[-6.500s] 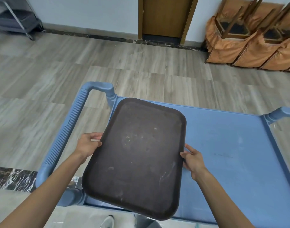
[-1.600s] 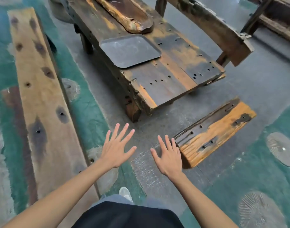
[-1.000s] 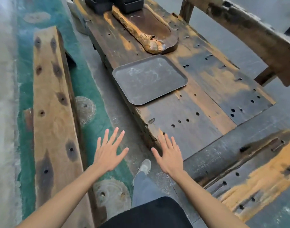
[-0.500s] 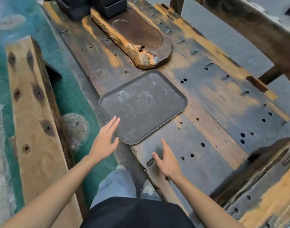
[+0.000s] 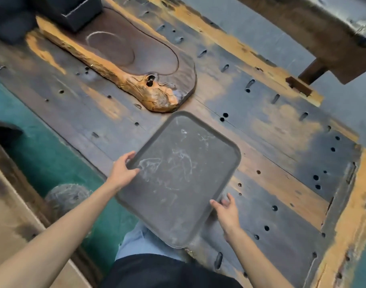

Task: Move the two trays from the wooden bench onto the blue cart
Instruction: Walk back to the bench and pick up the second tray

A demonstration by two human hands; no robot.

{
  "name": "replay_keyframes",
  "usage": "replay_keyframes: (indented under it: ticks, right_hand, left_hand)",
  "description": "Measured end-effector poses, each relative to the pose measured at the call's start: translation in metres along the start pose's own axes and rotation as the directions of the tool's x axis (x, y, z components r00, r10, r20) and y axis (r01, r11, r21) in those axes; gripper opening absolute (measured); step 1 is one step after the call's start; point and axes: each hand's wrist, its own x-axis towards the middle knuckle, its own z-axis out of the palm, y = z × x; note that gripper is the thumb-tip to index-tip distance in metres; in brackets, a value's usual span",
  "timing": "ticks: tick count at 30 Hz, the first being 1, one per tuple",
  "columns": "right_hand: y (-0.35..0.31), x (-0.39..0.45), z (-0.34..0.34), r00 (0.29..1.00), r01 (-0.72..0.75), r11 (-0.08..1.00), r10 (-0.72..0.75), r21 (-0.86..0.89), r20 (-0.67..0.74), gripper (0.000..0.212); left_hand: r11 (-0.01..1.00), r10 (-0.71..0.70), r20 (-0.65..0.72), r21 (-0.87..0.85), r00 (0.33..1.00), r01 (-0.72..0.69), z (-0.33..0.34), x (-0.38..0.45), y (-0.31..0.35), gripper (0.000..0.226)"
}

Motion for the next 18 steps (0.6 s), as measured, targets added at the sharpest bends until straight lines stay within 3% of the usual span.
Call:
replay_keyframes:
  ticks: [6,10,15,18]
  right_hand:
    - [-0.018,0.006,0.033,0.978,-0.146,0.971,0.171,0.187,-0.122,0.087]
    - [-0.02,0.011,0.035,0.961,-0.205,0.963,0.232,0.173,-0.151,0.086]
    - [-0.025,0.014,0.03,0.964,-0.205,0.974,0.217,0.093,-0.151,0.073]
    - [-0.026,0.013,0.024,0.959,-0.208,0.971,0.227,0.12,-0.168,0.06]
  left_hand:
    - [0.996,-0.093,0.243,0.008,0.965,0.094,-0.021,0.078,0.006,0.072]
    - [0.998,-0.05,0.44,0.06,0.896,0.026,-0.018,0.097,0.01,0.073]
    - [0.997,-0.079,0.479,0.058,0.874,0.058,-0.021,0.1,0.016,0.069]
    - [0.988,-0.126,0.492,-0.016,0.861,0.153,-0.029,0.099,0.024,0.058]
